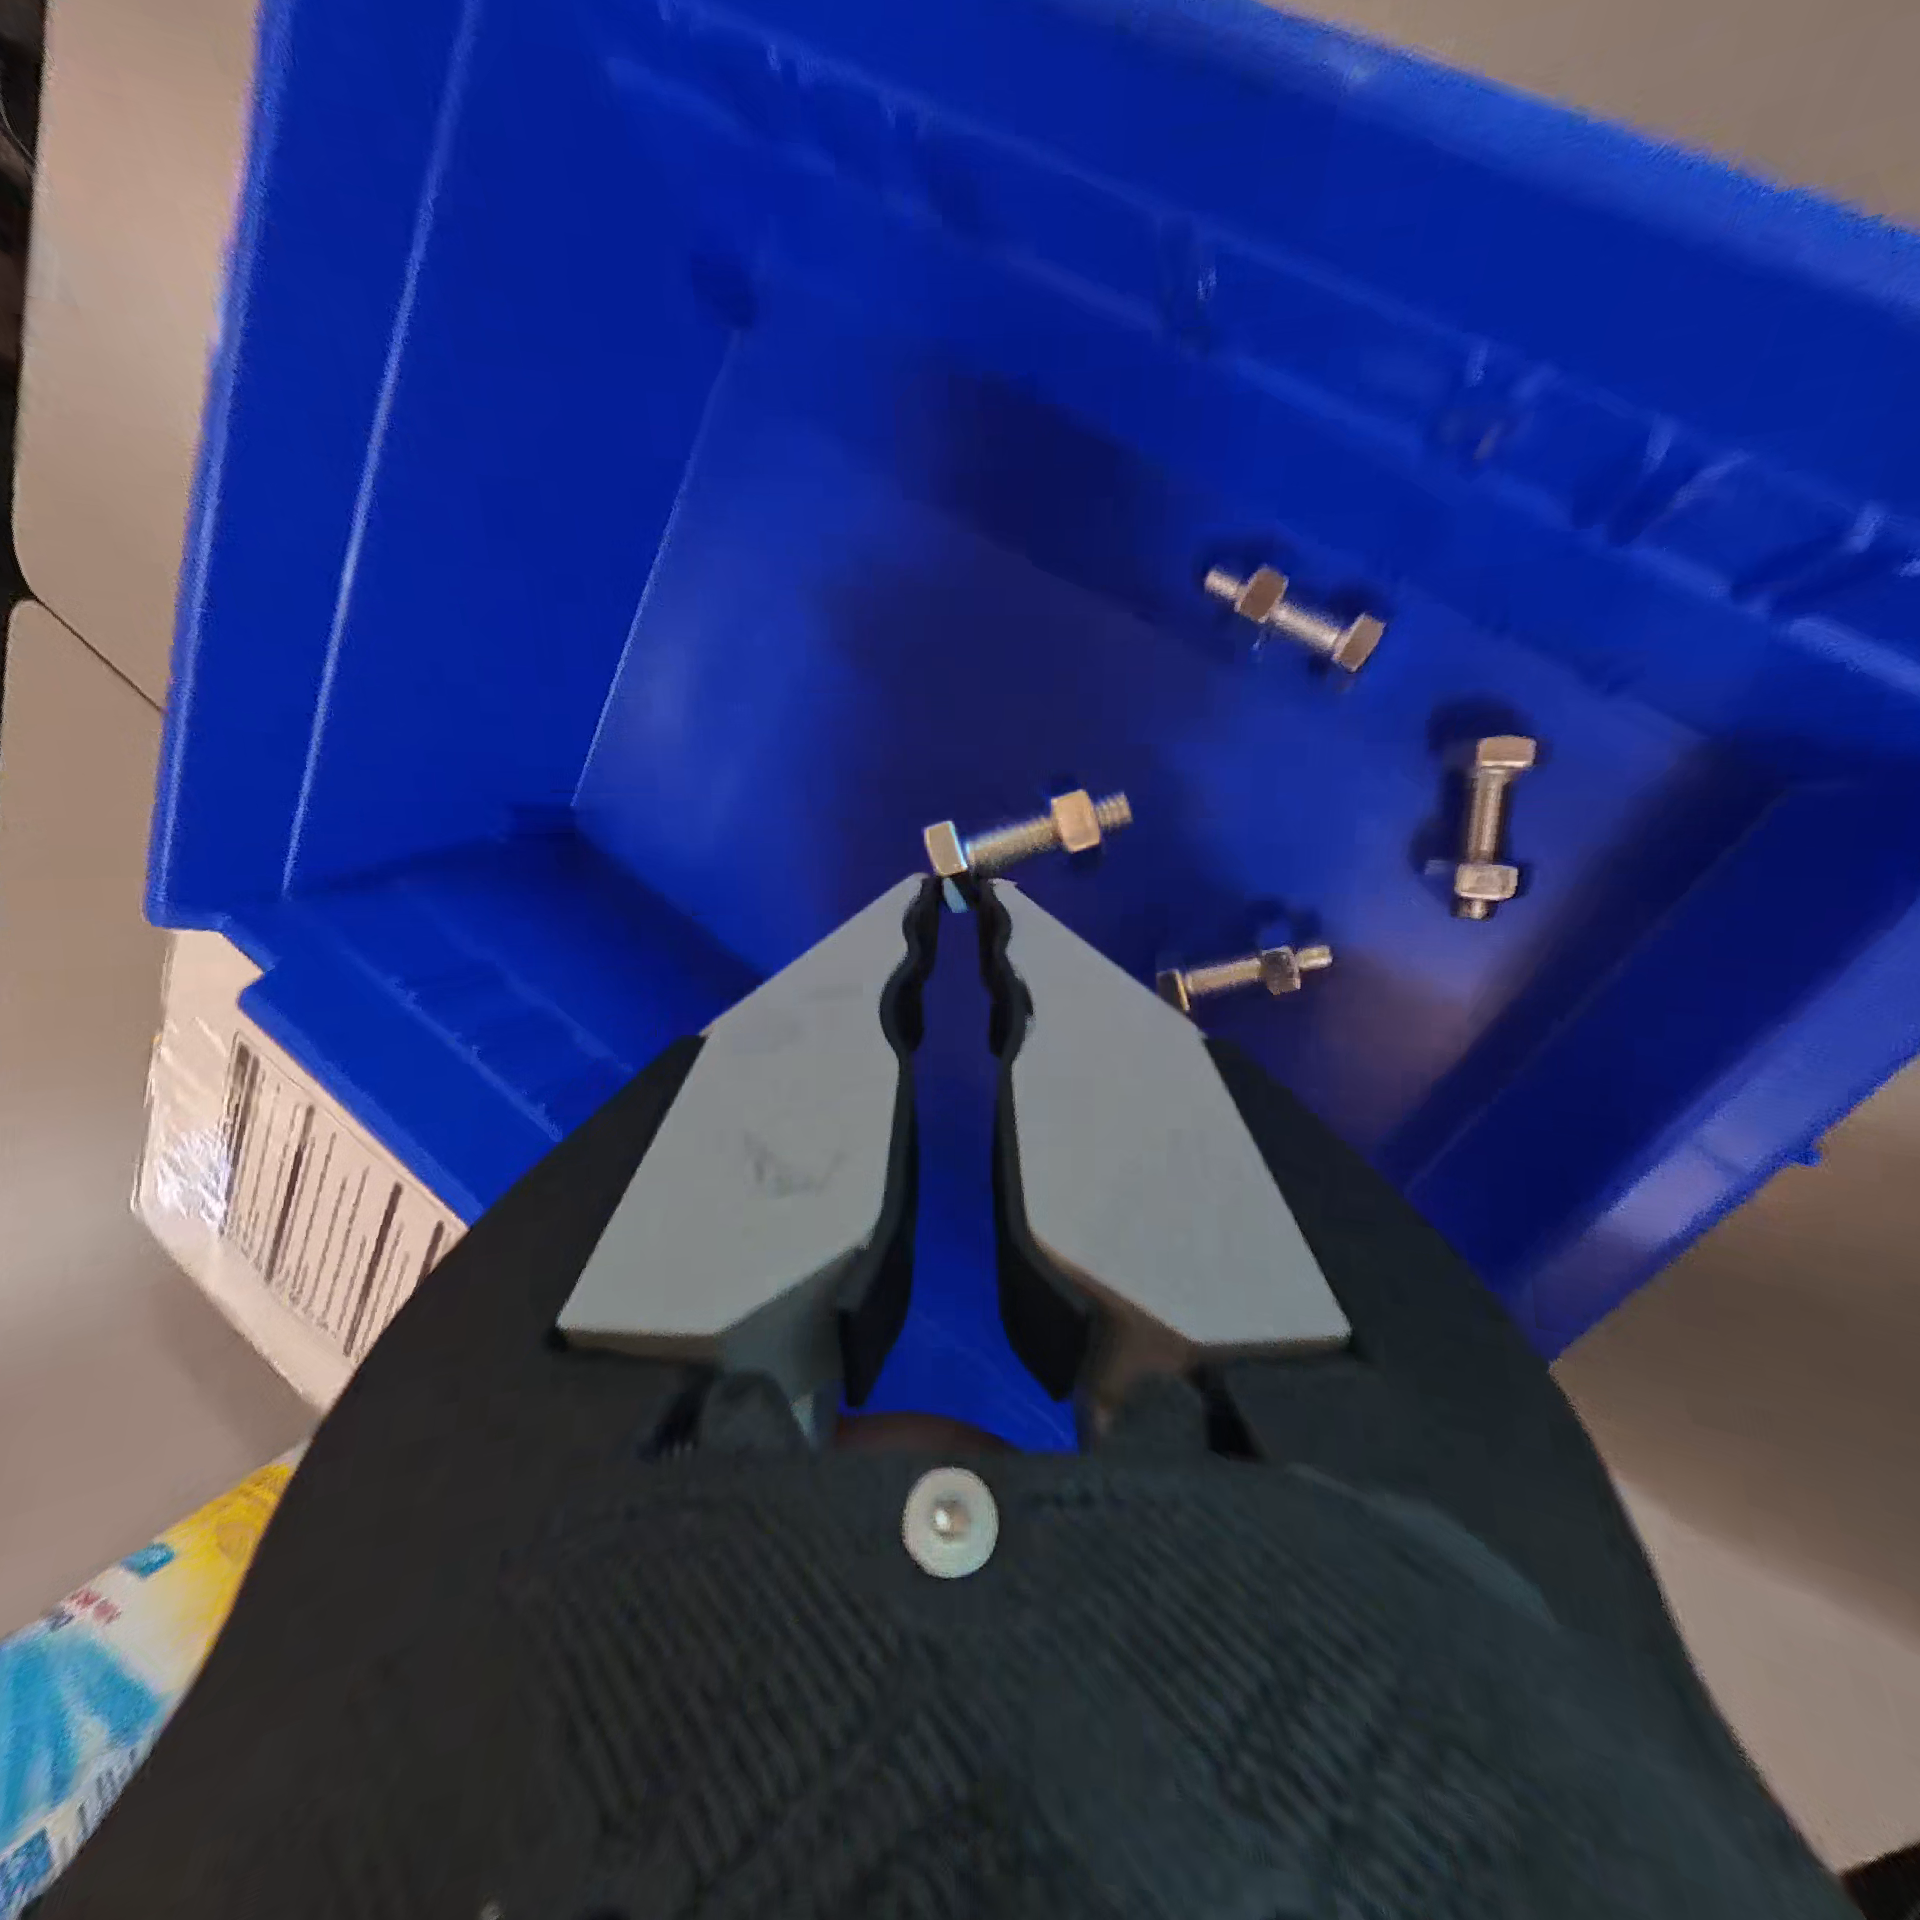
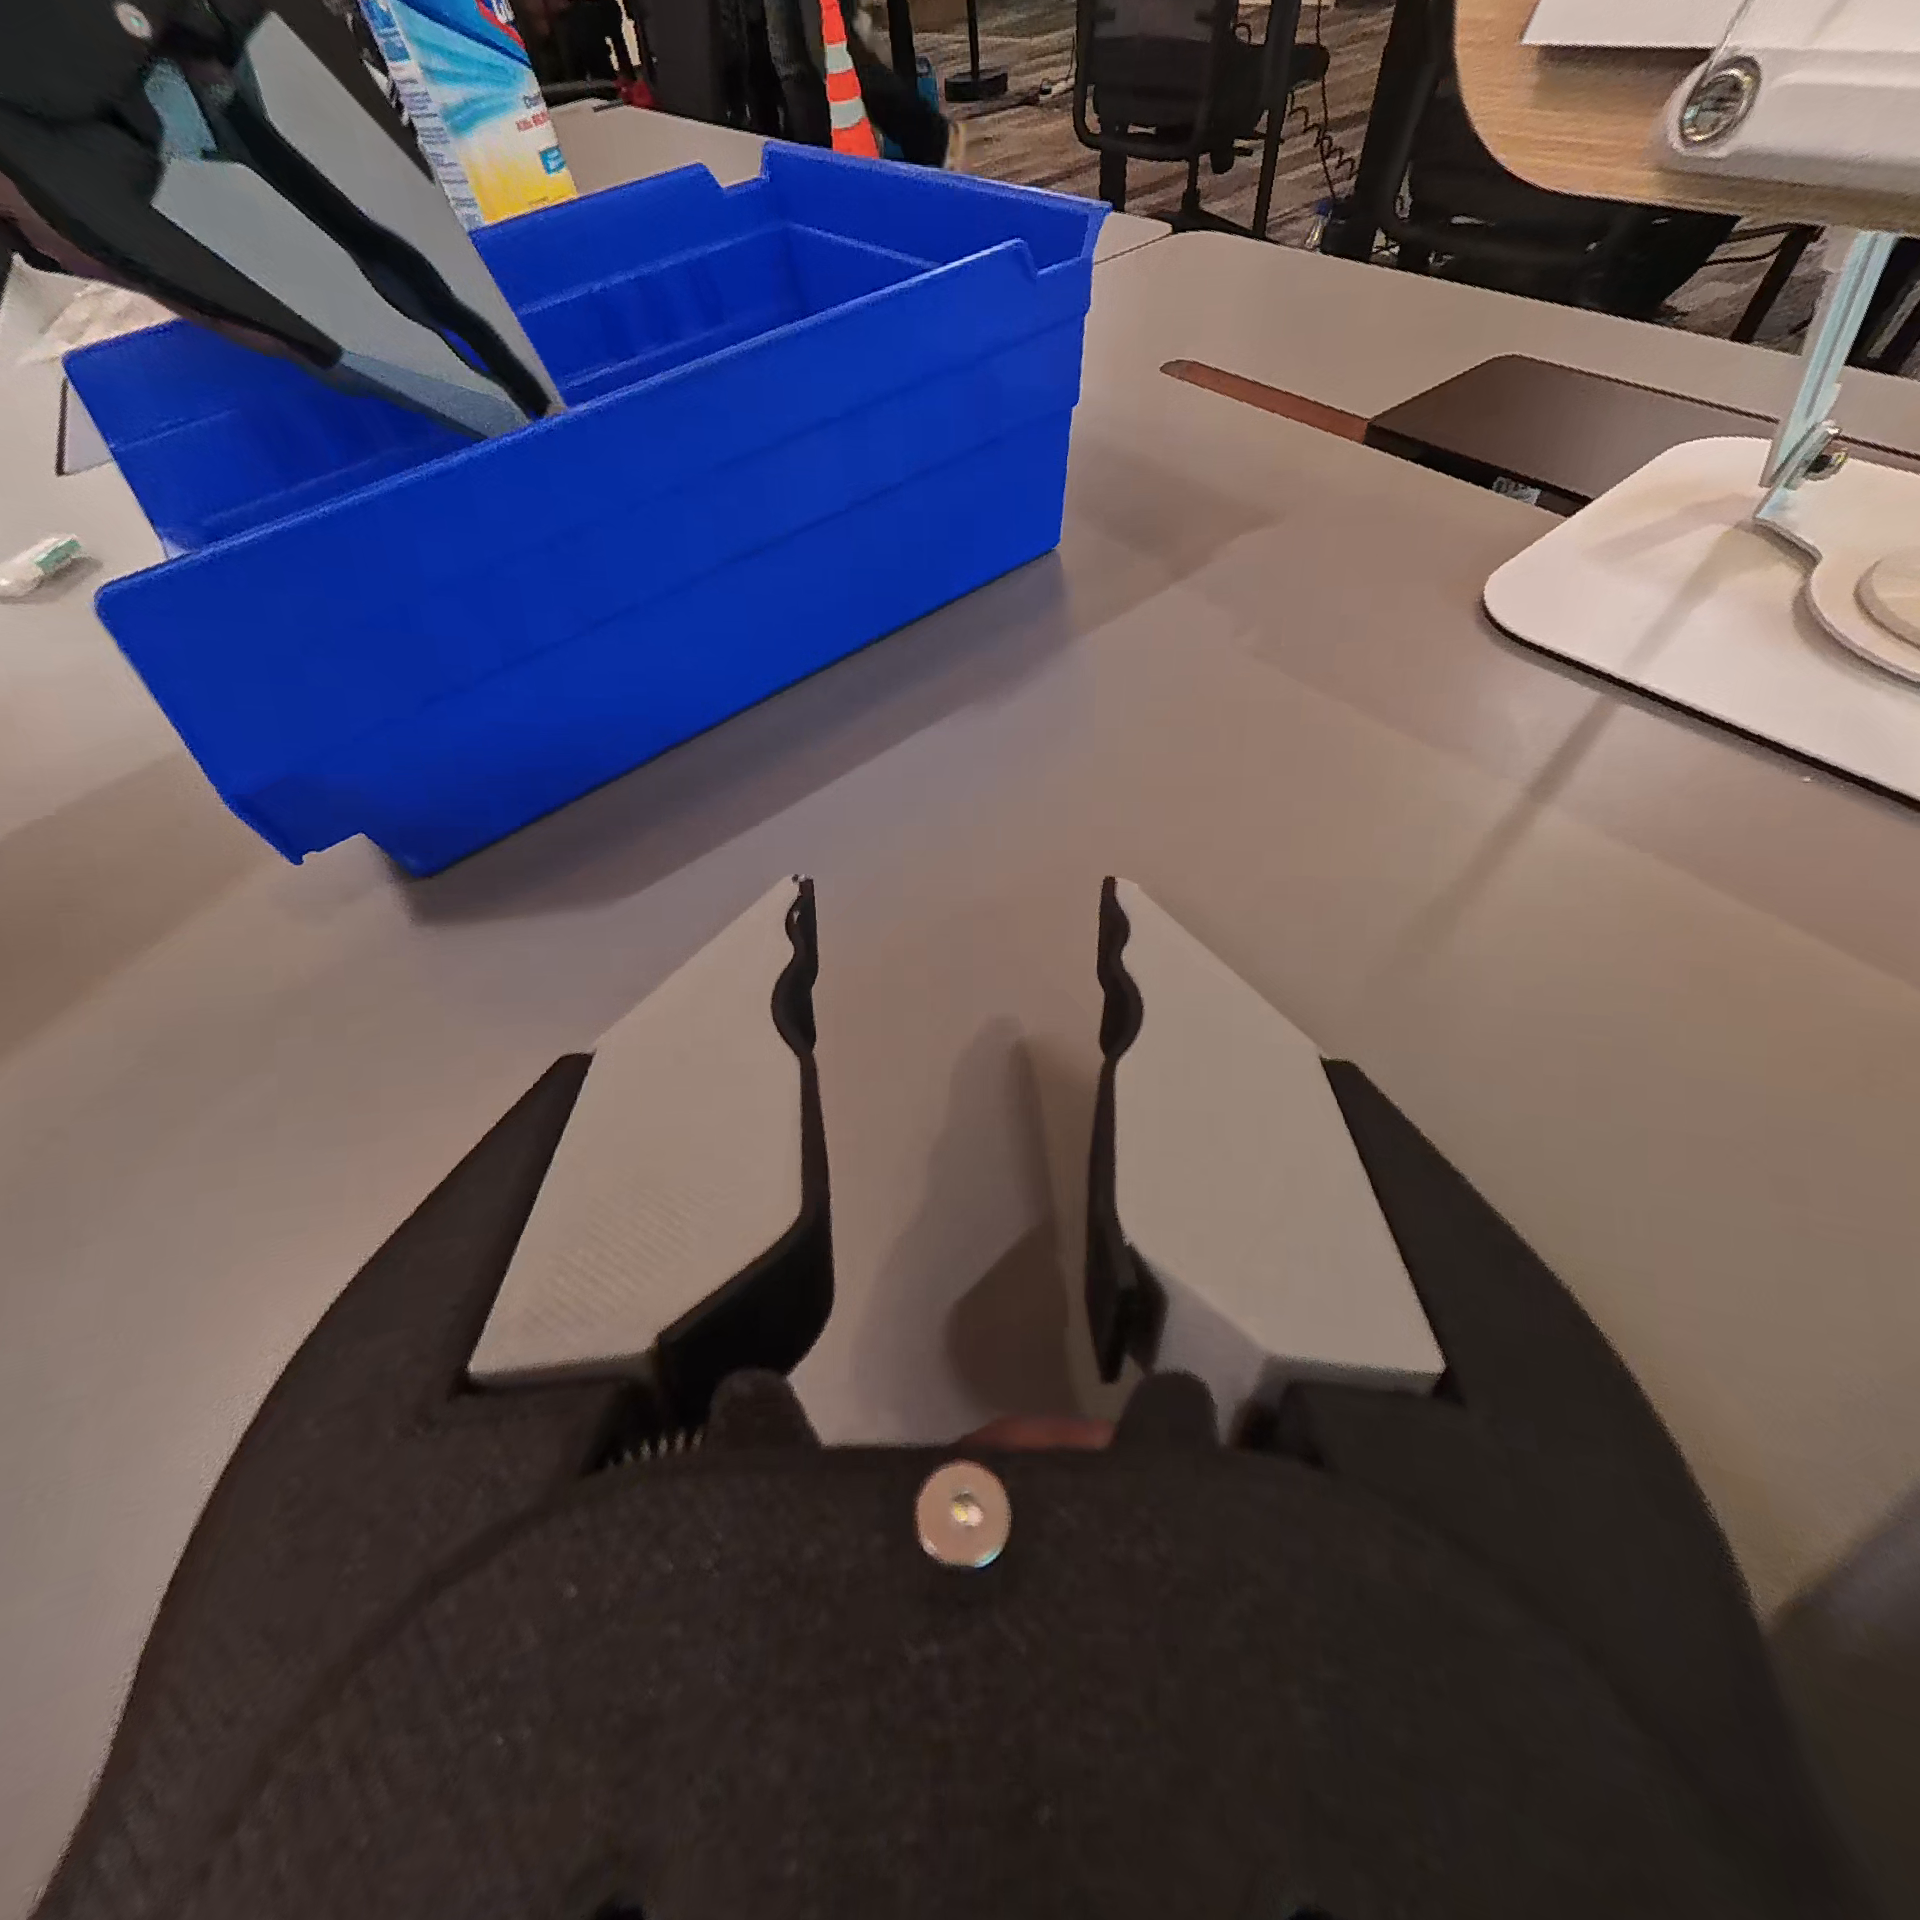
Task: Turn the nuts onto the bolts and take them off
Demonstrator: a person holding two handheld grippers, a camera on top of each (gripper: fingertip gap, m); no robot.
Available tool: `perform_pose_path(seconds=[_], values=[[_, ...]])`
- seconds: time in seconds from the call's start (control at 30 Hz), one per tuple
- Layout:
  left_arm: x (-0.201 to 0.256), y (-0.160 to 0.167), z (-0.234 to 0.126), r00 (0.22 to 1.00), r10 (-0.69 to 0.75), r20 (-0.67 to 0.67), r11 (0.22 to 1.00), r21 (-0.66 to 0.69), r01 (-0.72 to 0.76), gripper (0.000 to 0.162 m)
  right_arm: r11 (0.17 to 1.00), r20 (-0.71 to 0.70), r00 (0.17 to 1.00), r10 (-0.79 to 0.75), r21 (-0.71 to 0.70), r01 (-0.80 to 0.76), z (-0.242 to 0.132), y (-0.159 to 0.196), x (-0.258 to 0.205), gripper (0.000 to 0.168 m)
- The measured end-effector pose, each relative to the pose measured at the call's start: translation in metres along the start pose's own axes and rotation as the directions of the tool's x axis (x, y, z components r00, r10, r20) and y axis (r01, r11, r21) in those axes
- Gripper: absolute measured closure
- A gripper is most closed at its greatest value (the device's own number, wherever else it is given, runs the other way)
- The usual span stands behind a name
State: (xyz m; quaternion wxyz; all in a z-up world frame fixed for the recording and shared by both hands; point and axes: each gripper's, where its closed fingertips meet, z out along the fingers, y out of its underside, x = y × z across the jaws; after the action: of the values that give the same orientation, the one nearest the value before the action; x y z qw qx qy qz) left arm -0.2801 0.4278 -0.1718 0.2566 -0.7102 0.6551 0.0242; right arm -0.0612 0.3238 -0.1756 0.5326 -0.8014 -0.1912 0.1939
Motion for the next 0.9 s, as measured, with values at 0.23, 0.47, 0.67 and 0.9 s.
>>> perform_pose_path(seconds=[0.23, 0.47, 0.67, 0.9], values=[[-0.019, -0.01, -0.006, 0.99, -0.043, 0.131, 0.999, 0.018, 0.041, 0.157, 1.0, 0.012, 1.0, -0.01, -0.006, 0.01, -0.001, 0.001, -0.004, 0.117], [-0.032, -0.07, -0.049, 0.947, -0.204, 0.248, 0.946, 0.299, 0.125, 0.157, 0.998, 0.097, 0.995, -0.027, 0.063, 0.021, -0.004, -0.009, -0.018, 0.115], [0.022, -0.16, -0.077, 0.959, -0.142, 0.246, 0.867, 0.498, 0.001, 0.157, 0.982, 0.245, 0.97, -0.003, 0.185, -0.044, -0.024, -0.035, -0.04, 0.116], [0.08, -0.23, -0.078, 0.975, -0.118, 0.19, 0.761, 0.648, -0.035, 0.158, 0.928, 0.225, 0.974, 0.005, 0.362, -0.088, -0.061, -0.074, -0.029, 0.125]])
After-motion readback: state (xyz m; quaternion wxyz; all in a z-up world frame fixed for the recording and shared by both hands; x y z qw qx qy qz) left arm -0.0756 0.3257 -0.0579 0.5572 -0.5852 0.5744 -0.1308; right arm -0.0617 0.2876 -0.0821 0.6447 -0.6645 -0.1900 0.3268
